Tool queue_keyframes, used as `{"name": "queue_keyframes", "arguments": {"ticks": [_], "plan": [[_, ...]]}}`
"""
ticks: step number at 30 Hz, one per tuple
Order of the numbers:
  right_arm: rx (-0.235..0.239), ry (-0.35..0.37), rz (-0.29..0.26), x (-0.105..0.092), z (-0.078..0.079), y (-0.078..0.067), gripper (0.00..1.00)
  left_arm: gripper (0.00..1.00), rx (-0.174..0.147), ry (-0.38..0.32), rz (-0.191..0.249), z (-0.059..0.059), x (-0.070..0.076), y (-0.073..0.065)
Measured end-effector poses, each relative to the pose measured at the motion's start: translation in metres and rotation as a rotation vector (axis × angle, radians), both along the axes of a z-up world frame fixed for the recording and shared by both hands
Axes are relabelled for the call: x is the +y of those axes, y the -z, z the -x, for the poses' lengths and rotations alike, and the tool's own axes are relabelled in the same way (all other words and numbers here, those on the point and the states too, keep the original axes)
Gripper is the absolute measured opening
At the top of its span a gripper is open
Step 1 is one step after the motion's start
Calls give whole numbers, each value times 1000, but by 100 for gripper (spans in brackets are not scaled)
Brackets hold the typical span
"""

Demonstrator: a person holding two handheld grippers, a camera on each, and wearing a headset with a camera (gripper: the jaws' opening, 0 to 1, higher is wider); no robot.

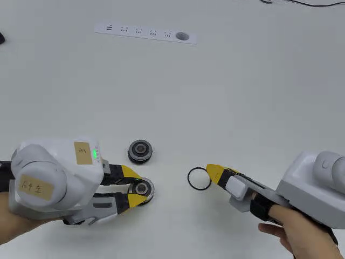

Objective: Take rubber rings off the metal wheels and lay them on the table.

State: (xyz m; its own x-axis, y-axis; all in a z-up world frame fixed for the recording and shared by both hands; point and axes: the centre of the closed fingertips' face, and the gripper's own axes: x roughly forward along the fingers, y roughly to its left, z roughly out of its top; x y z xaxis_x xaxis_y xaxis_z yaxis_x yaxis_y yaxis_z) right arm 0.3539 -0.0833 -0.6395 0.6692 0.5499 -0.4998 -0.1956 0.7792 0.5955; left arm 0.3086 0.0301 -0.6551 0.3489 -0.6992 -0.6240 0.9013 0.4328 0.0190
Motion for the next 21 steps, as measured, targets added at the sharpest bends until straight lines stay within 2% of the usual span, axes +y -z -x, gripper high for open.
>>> {"name": "queue_keyframes", "arguments": {"ticks": [7,13,21], "plan": [[12,-18,-16,8,3,1,10,15,3,3,-1,-1,-1,0],[11,-43,-23,15,6,0,10,14,-11,34,-42,1,-3,1],[4,-96,-56,31,10,-1,10,13,4,48,-41,0,-2,1]]}}
